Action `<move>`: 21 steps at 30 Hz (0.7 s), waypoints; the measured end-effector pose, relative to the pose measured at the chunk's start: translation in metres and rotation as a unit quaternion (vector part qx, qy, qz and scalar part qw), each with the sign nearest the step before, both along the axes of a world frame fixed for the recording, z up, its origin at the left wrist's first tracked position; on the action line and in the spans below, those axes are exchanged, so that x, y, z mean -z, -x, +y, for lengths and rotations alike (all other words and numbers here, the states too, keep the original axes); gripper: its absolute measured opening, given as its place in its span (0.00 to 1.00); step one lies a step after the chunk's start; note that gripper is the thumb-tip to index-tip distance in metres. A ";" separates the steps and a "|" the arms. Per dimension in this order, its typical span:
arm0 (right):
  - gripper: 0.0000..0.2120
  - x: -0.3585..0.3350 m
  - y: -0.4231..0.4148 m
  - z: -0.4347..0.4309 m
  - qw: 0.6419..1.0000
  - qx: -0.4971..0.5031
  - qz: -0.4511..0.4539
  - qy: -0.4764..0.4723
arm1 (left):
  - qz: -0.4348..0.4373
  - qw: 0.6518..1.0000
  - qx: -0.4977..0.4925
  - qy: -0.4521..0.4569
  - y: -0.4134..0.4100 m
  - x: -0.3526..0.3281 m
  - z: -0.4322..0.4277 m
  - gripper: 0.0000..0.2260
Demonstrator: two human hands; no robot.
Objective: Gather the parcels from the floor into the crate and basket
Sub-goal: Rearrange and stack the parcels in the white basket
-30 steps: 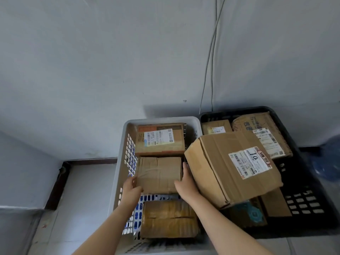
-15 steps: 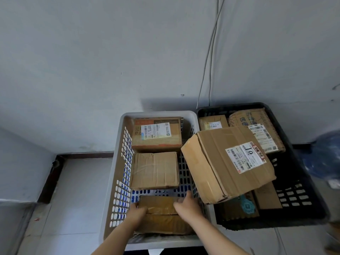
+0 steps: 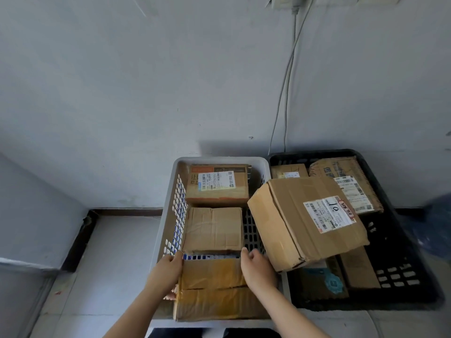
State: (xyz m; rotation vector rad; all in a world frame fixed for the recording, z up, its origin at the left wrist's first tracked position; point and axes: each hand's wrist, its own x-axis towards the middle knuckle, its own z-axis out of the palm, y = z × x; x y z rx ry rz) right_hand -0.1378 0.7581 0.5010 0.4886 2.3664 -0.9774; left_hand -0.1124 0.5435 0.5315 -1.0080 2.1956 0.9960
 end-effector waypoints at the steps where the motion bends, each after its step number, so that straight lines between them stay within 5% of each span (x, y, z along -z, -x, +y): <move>1: 0.19 -0.005 0.000 -0.001 1.000 -0.004 0.013 0.002 | 0.016 1.000 0.013 0.017 -0.001 -0.009 -0.001 0.20; 6: 0.18 -0.025 -0.004 -0.007 0.996 -0.012 0.034 0.079 | 0.059 0.991 0.089 0.076 -0.005 -0.064 -0.014 0.23; 12: 0.16 -0.057 -0.002 -0.014 0.948 0.131 0.148 0.248 | 0.176 0.971 0.091 0.133 -0.008 -0.133 -0.020 0.19; 17: 0.05 -0.081 0.024 -0.023 0.928 0.095 0.286 0.217 | 0.272 0.955 0.052 0.103 0.021 -0.139 -0.015 0.08; 21: 0.05 -0.071 0.037 -0.023 0.941 0.064 0.299 0.148 | 0.285 0.957 0.031 0.053 0.045 -0.113 -0.012 0.05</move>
